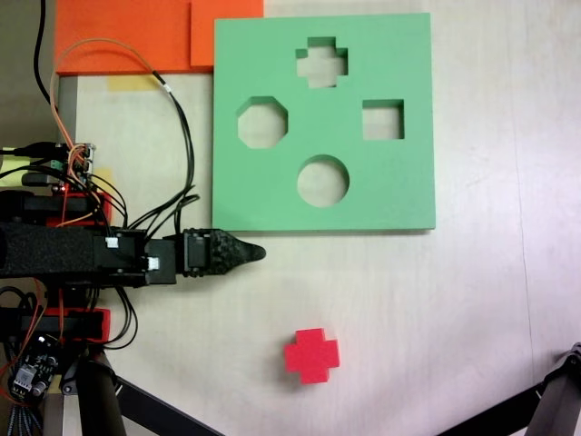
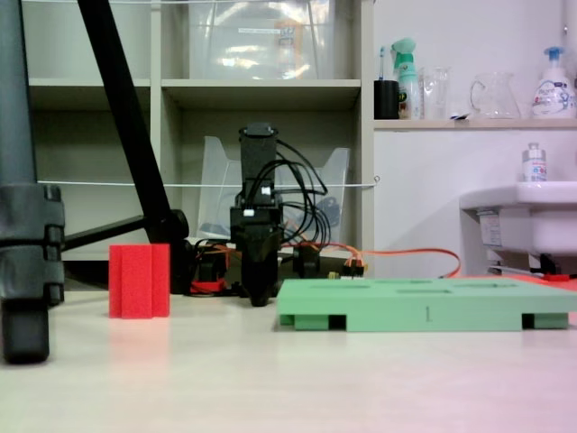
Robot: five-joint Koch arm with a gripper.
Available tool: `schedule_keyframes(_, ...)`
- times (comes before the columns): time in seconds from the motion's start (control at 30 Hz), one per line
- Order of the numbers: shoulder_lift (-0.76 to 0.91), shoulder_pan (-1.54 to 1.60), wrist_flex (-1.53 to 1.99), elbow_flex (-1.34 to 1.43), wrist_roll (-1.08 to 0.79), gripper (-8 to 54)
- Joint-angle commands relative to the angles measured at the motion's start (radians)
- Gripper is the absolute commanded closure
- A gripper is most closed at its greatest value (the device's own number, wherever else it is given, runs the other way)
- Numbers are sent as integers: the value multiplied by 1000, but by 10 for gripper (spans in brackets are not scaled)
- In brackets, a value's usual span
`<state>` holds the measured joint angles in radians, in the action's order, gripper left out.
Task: Put the cross columnar block into the corresponding hole
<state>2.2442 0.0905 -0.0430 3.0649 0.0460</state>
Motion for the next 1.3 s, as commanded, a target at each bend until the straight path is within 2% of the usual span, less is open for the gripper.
schedule_keyframes(0.0, 72, 8, 28, 72, 18, 108)
schedule_keyframes(0.1, 72, 5, 26, 72, 28, 109)
schedule_keyframes(0.27, 72, 8, 26, 72, 170, 109)
schedule_keyframes(0.33, 72, 8, 20, 72, 410, 109)
schedule_keyframes(0.4, 74, 9, -40, 63, 908, 120)
schedule_keyframes(0.43, 72, 5, -40, 44, 1062, 128)
schedule_keyframes(0.47, 74, -20, -9, 8, 1101, 134)
schedule_keyframes(0.63, 74, -51, 578, -304, 1414, 155)
schedule_keyframes(0.77, 74, -135, 965, -581, 1440, 177)
schedule_keyframes(0.9, 61, -253, 1028, -747, 1407, 193)
schedule_keyframes(0.93, 28, -282, 1057, -811, 1336, 181)
schedule_keyframes(1.03, -103, -313, 1201, -1006, 1239, 69)
schedule_keyframes(1.17, -242, -379, 1293, -1183, 1218, -40)
schedule_keyframes(1.2, -270, -396, 1292, -1209, 1209, -62)
schedule_keyframes(1.27, -328, -416, 1295, -1267, 1195, -65)
